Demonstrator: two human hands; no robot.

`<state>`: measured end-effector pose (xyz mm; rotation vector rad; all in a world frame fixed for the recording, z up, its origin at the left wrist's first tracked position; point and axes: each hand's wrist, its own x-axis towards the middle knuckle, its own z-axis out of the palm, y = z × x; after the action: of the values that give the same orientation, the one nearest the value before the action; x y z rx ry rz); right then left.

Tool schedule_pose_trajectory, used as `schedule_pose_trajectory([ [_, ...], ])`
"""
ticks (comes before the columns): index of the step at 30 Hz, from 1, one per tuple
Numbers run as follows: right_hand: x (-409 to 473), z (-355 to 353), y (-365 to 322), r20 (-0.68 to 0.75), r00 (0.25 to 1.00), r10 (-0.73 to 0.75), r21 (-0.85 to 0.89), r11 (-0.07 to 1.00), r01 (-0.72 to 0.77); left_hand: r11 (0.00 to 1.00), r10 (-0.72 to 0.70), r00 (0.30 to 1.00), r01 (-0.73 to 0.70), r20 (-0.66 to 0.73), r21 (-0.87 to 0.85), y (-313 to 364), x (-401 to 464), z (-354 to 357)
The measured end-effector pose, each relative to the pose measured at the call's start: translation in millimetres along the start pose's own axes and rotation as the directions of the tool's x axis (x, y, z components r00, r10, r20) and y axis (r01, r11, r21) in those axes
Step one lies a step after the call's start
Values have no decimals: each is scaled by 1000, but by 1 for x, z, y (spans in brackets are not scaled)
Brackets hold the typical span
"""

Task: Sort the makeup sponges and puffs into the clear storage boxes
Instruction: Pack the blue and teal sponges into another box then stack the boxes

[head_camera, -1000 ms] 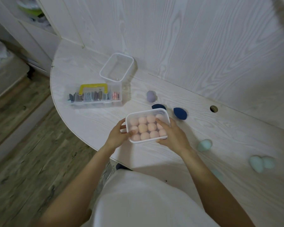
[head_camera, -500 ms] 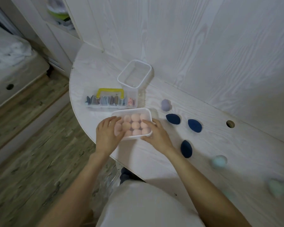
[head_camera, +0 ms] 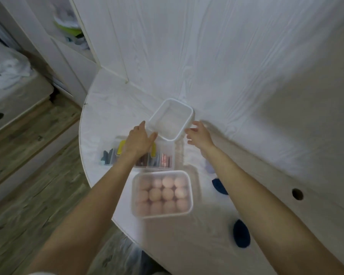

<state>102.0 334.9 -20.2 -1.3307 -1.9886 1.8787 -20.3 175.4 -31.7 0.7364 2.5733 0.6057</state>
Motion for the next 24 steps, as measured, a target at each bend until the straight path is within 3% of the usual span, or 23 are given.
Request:
schedule_pose_trajectory([
  [3,27,11,-2,96,981,166,135,975,-178,995,-36,996,29,76,94,2,32,9],
  [5,32,13,-4,181,964,193,210,950,-230,999,-25,998,23,54,44,4,43,14],
  [9,21,2,-2,136,982,133,289,942,-168,969,66,992,-90,-112,-231,6,27,8],
  [12,-13,-20,-3,56,998,39,349,935,-56,825,120,963,-232,-242,-515,21,-12,-4],
  [14,-48,-40,0,16,1000,-14,391,921,7,747,158,949,-296,-274,-595,35,-46,-9],
  [18,-128,-84,26,-30,998,-63,498,864,70,696,274,930,-367,-244,-617,56,-117,-3],
  [21,-180,-109,66,-100,995,-20,507,859,68,707,405,897,-430,-177,-561,63,-171,17],
  [24,-222,-117,100,-66,998,16,535,844,22,748,418,904,-402,-95,-528,57,-207,34],
])
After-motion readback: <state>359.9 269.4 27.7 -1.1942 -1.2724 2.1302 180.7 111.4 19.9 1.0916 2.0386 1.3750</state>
